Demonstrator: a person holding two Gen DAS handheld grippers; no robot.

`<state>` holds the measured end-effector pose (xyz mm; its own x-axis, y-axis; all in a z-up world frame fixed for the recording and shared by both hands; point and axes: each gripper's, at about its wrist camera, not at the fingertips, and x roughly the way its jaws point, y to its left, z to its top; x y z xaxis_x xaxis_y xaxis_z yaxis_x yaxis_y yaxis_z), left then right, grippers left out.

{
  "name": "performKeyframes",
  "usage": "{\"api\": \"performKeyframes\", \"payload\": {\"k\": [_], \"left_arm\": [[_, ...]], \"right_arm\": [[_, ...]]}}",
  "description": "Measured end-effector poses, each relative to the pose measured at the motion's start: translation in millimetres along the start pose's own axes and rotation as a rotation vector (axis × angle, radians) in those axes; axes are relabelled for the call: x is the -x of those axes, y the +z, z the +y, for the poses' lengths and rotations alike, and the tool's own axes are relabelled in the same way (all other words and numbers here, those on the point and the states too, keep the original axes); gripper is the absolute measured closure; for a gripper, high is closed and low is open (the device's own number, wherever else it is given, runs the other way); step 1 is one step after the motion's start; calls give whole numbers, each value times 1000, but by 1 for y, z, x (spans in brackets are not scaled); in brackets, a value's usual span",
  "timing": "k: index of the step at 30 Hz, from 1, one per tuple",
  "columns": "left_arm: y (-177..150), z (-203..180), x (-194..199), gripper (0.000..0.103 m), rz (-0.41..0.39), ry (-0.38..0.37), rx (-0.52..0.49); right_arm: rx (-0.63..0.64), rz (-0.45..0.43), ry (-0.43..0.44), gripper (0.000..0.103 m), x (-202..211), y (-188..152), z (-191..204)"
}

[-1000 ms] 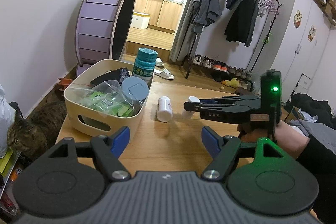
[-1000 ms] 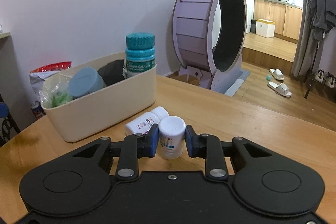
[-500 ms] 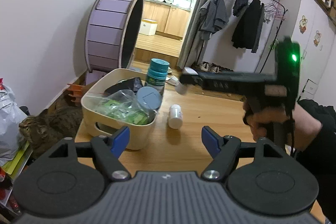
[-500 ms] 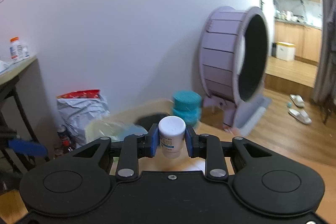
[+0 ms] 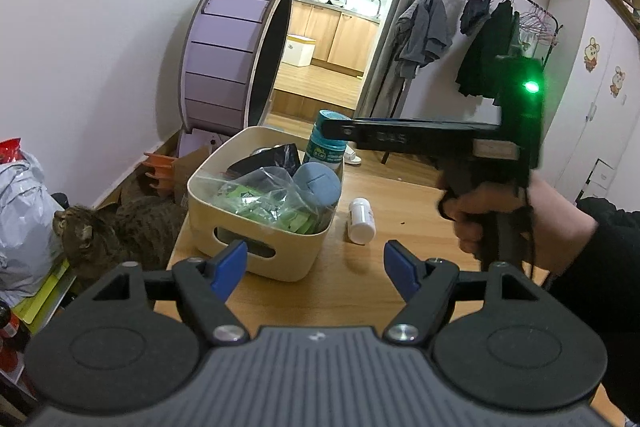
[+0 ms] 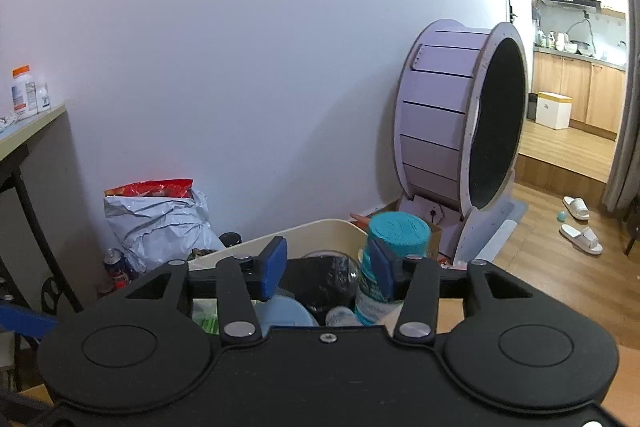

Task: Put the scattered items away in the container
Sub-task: 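Carry the white bottle into the basket and open the right gripper, then reach the left gripper to the other white pill bottle and grasp it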

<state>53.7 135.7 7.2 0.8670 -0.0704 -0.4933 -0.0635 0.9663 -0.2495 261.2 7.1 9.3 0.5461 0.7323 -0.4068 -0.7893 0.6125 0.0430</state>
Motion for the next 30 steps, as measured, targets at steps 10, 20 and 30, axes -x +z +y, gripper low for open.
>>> {"api": "performKeyframes", "payload": {"k": [10,20,30], "left_arm": [[0,-25,-12,29,-12,-36,-26],[-4,-59,-35,29,4,-56,-71],[-2,-90,-68,29,29,-44,-160]], "right_arm": [[-62,30,-60,47,54,-34,-21],[-133,44,-117,20,113,-66,-27],[-207,34,-218,8,165,-96,-48]]}}
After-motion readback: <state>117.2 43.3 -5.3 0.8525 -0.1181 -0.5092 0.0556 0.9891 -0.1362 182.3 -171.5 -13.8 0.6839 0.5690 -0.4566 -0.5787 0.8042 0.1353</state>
